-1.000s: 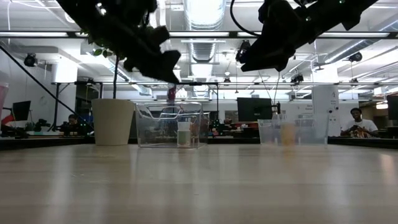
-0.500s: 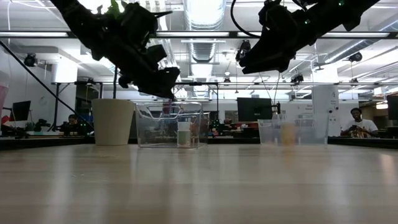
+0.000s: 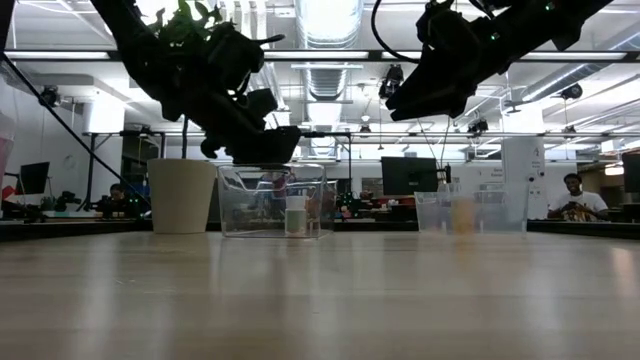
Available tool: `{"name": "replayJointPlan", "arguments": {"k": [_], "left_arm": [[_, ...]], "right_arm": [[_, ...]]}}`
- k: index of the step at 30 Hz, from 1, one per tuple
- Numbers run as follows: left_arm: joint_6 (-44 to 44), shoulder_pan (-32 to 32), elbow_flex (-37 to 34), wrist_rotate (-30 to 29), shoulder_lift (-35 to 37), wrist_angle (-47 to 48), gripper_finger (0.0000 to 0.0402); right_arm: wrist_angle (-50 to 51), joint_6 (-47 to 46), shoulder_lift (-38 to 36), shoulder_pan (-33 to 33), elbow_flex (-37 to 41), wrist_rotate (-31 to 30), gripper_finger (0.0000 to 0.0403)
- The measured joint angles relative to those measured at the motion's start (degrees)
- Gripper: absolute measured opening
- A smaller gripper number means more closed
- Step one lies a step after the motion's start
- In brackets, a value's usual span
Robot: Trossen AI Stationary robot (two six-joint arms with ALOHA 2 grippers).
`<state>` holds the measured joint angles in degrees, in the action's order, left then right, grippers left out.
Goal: Pick and place medicine bottles into bin by pill shape (circle, oval)
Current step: Put the blue capsule pill bottle into the left transparent bin
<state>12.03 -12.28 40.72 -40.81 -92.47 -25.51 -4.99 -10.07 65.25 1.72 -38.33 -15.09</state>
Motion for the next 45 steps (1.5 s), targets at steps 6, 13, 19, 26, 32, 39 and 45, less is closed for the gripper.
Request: {"name": "replayJointPlan", "arguments": {"k": [6,13,19,26,32,39,45], "left_arm": [[-0.2,-0.3,0.0,0.0,0.2,0.1,0.0093],[-4.4,1.1,1.1,0.1,4.5,1.8,0.0093],[-3.3,-0.6,2.3,3.9,8.4,5.6,0.0093],[-1.7,-2.9,6.2,9.6,8.2,11.0,0.0093],[1.6,-5.4,8.7,12.0,6.3,19.6,0.0093],[3.7,-6.2,8.7,12.0,2.6,17.0,0.0093],[3.9,-6.8,8.6,11.2,-0.6,15.1,0.0093]], "right_arm": [[0.0,0.1,0.0,0.0,0.0,0.0,0.0224],[2.6,3.4,0.0,-0.5,-3.1,0.1,0.0224],[12.6,7.5,0.0,-2.5,-8.3,0.0,0.0224],[15.5,15.4,-0.2,-7.9,-9.3,6.9,0.0224],[15.7,18.8,-0.2,-16.1,-9.2,13.3,0.0224],[14.0,19.9,-0.2,-22.8,-7.6,18.1,0.0224],[12.8,19.6,-0.2,-24.1,-6.3,18.6,0.0224]]}}
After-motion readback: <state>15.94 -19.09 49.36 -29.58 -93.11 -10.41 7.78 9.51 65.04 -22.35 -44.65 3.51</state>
